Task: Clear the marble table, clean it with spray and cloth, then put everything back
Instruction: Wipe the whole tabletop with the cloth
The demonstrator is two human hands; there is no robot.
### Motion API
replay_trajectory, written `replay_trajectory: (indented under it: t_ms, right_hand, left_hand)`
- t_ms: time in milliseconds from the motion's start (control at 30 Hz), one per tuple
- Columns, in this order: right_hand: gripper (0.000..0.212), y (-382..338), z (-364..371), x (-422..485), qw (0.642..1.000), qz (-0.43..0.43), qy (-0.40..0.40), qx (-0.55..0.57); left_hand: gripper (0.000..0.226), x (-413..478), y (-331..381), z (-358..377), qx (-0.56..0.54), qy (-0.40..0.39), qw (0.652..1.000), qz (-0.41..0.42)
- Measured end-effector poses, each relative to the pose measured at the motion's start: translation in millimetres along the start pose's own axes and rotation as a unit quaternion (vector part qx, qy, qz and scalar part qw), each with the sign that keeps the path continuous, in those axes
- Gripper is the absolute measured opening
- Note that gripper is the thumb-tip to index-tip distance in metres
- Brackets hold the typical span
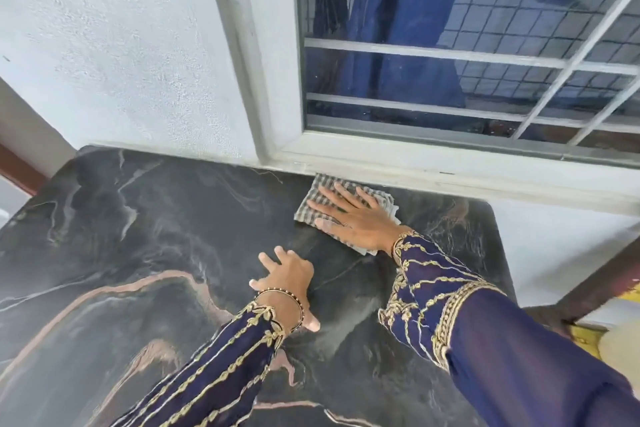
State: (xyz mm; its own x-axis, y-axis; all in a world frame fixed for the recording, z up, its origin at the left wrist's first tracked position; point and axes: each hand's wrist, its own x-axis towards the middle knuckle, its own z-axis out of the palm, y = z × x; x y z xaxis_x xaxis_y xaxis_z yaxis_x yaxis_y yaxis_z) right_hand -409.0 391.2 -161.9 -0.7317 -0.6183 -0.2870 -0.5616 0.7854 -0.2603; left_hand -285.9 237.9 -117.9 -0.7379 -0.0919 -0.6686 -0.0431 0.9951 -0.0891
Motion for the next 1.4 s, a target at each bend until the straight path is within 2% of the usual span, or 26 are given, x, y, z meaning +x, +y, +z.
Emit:
replay_trajectory:
  t_ms: [233, 533, 700, 833, 900, 1000, 1100, 1267, 1400]
  right_hand:
    - [0.068, 10, -9, 10, 0.999, 0.012, 0.036, -0.003]
    - [0.056, 56, 0, -36, 0.997, 0.051, 0.055, -0.016]
    - [0.059, 39, 12, -45, 0.994, 0.084, 0.063, -0.01]
    - [0.06, 13, 26, -78, 0.995, 0.073, 0.069, -0.004]
    - [0.06, -4, 36, -96, 0.995, 0.07, 0.071, 0.0]
    - [0.059, -40, 54, -134, 0.996, 0.068, 0.059, 0.009]
    - [0.064, -73, 73, -170, 0.996, 0.053, 0.067, 0.002]
    - [0.064, -124, 106, -231, 0.997, 0.032, 0.075, 0.001]
    - [0.069, -163, 131, -269, 0.997, 0.015, 0.08, -0.004]
  left_hand:
    - [0.115, -4, 3, -6, 0.017, -0.016, 1.0, -0.011]
    - [0.114, 0, 5, -5, 0.069, 0.002, 0.998, -0.005]
    - [0.113, 9, -1, 2, 0.079, 0.023, 0.997, 0.009]
    - [0.118, 7, -1, 4, 0.038, 0.021, 0.999, 0.004]
    - [0.114, -1, -5, 6, -0.029, 0.046, 0.998, 0.009]
    - [0.102, -34, -10, 28, -0.131, 0.14, 0.981, 0.036]
    - [0.069, -70, -9, 76, -0.145, 0.242, 0.957, 0.073]
    - [0.051, -136, -14, 163, -0.225, 0.287, 0.924, 0.114]
    - [0.049, -178, -23, 197, -0.24, 0.284, 0.921, 0.118]
